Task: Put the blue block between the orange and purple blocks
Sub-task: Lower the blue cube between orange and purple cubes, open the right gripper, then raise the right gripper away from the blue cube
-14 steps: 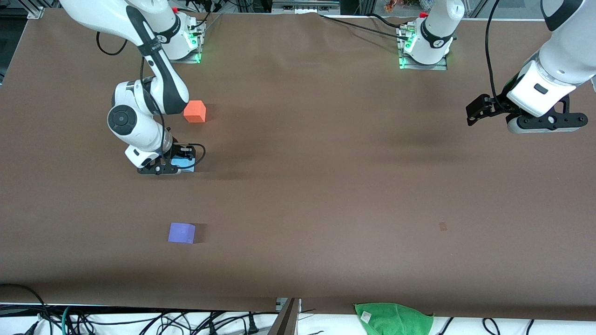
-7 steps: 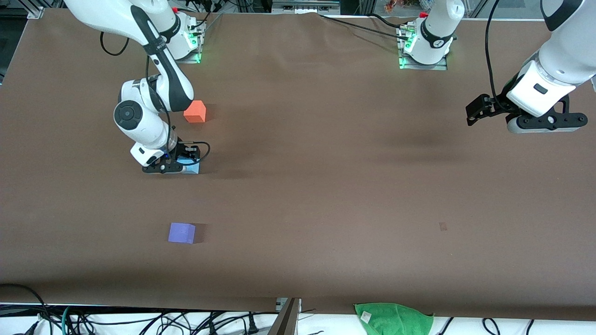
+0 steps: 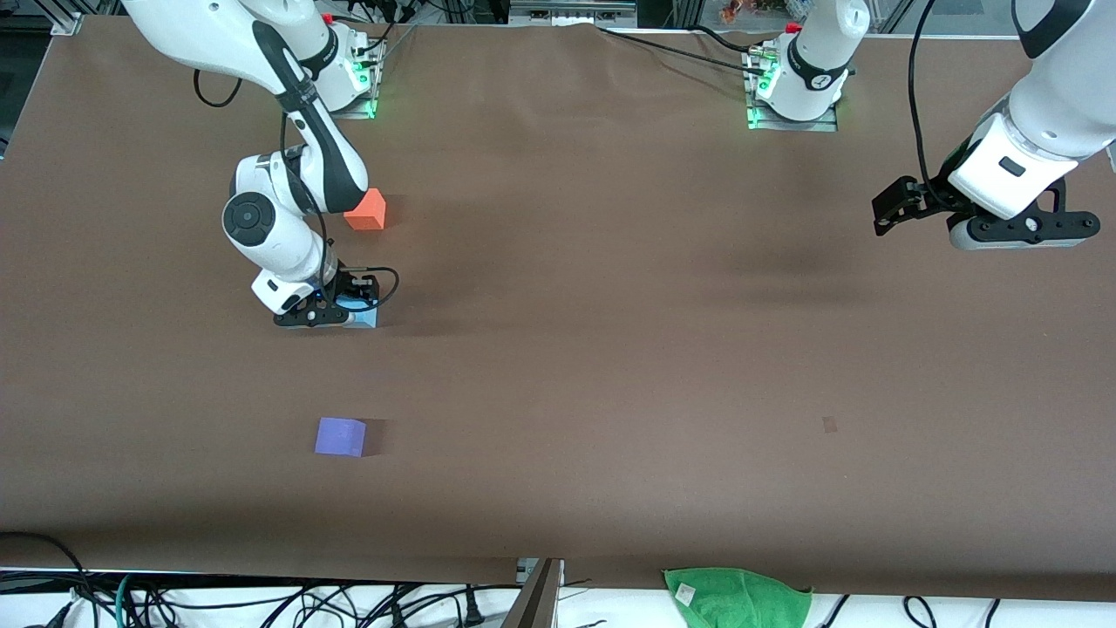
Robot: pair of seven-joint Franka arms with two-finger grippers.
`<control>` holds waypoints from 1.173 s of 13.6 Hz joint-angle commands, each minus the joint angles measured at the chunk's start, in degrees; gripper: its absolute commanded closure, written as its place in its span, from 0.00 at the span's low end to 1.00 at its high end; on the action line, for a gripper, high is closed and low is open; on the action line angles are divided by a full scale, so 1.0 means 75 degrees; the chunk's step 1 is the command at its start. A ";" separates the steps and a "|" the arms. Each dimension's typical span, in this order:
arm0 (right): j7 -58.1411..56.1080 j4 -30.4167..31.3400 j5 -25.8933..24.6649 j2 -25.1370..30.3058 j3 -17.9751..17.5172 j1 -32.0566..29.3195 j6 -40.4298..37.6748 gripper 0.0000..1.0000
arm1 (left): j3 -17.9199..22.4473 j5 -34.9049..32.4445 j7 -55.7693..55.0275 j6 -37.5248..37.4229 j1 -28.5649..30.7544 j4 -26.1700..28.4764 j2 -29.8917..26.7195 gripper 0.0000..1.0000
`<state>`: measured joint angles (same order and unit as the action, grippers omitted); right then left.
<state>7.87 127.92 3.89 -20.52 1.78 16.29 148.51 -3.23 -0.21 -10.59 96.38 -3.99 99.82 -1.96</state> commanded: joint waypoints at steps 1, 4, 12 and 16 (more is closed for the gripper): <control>-0.0217 -0.0156 0.0173 0.0216 -0.0062 -0.0040 -0.0206 0.00 | -0.0108 -0.0113 0.0123 -0.0089 0.0110 0.0015 -0.0078 0.00; -0.0158 -0.0975 0.0173 0.0591 -0.0039 -0.0040 -0.1610 0.00 | -0.0108 -0.0113 0.0123 -0.0089 0.0110 0.0015 -0.0078 0.00; -0.0217 -0.2053 0.0173 0.2231 0.0125 -0.0051 -0.3424 0.00 | -0.0132 -0.0113 0.0076 -0.0112 0.0098 0.0015 -0.0090 0.00; -0.0146 -0.4254 0.0068 0.2256 0.0324 -0.0063 -0.6437 0.00 | -0.0097 -0.0113 0.0135 -0.0019 0.0110 -0.0125 -0.0032 0.00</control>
<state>7.58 104.07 4.03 -2.61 3.63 16.21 108.81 -3.45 -0.20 -10.59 96.38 -3.96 99.80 -1.96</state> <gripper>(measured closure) 0.000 0.000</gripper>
